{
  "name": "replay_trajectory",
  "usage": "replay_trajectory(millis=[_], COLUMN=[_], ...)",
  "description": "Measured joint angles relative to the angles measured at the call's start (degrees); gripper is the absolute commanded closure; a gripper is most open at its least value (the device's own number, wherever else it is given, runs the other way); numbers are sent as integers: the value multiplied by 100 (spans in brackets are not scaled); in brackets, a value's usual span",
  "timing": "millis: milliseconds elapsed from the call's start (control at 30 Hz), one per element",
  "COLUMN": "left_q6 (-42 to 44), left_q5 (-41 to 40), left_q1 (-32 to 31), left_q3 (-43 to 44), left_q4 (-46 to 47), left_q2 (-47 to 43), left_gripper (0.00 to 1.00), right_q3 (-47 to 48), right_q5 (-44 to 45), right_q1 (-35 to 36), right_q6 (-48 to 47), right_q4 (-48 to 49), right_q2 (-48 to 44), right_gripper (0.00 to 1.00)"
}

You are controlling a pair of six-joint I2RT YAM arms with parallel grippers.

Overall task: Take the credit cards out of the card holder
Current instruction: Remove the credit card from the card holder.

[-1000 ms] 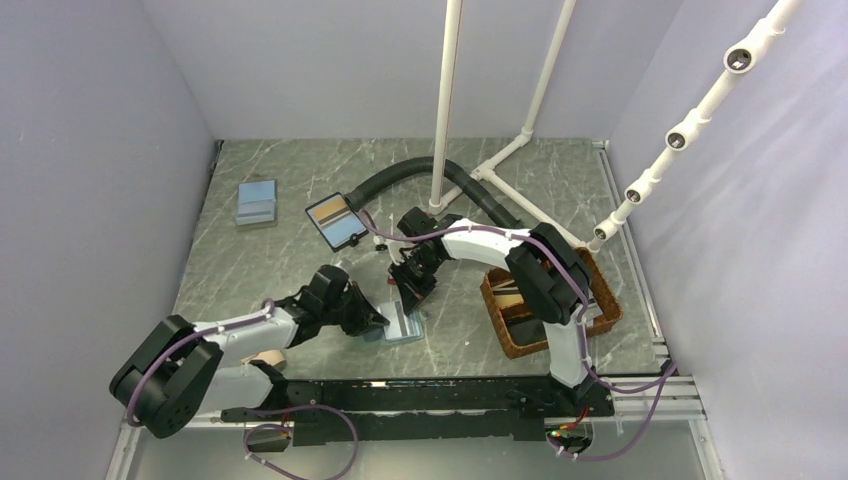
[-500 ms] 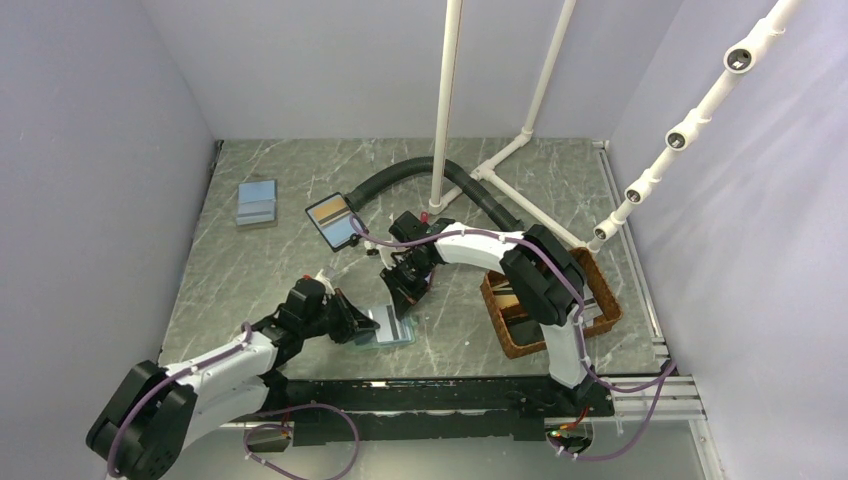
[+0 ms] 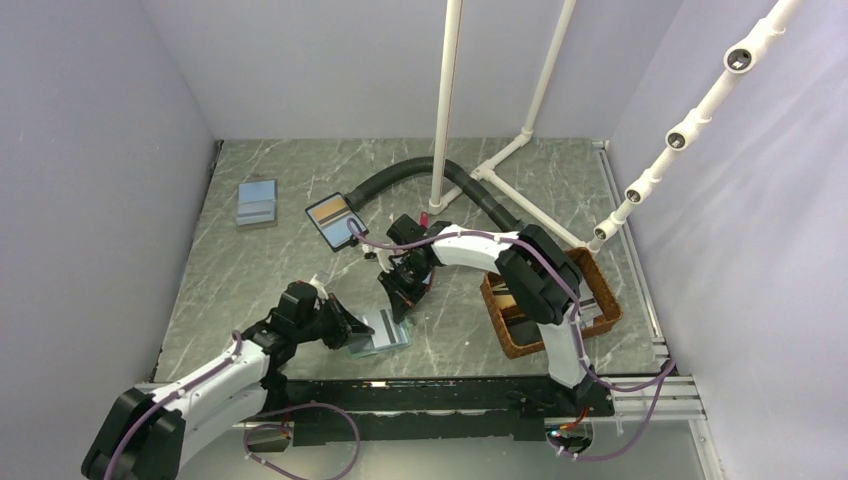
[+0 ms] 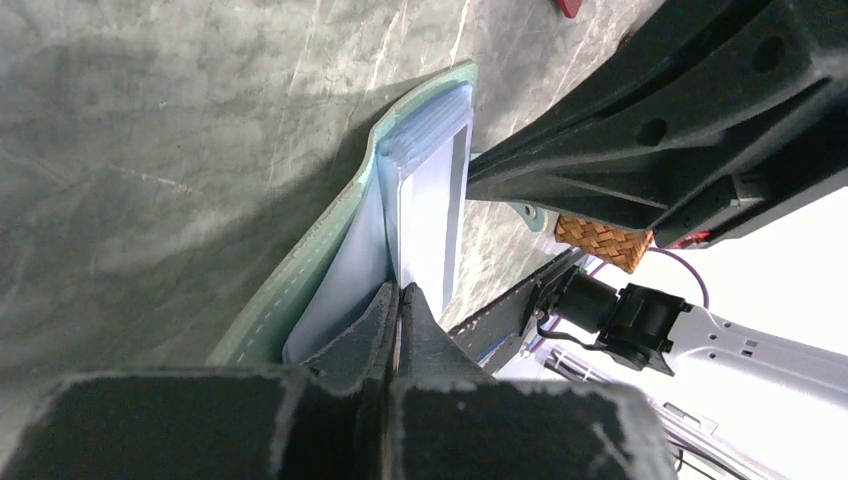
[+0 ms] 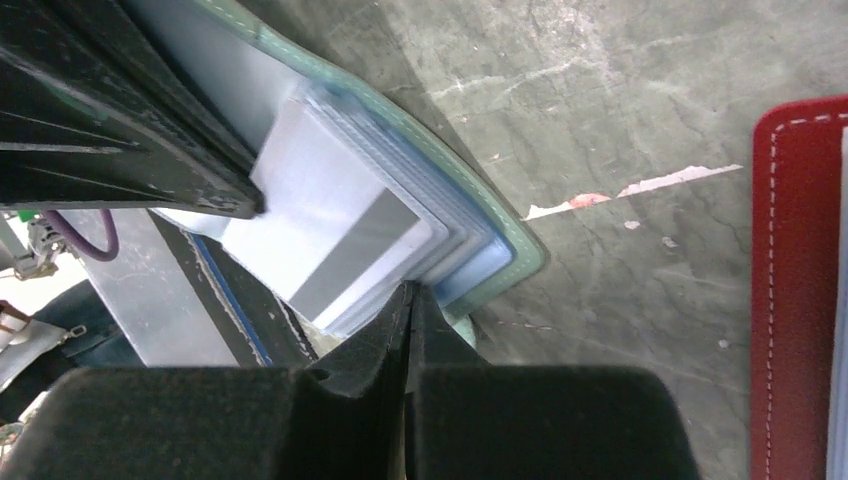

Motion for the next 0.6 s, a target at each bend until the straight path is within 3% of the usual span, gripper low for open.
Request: replay_trajectory(millis=[533,600], left_q6=[310,433], left_q5=[175,177], left_q1=[203,223], left_q3=[70,142], left_q4=[-1128,-1320], left_q2=[-905,-970], left_gripper=[100,100], right_q3=[-2,-2], right_q5=[9,-15], right_q1=[17,17], right_q6=[-15,-46], right_q4=[13,13], right_q2=[79,76], right_gripper=[100,93])
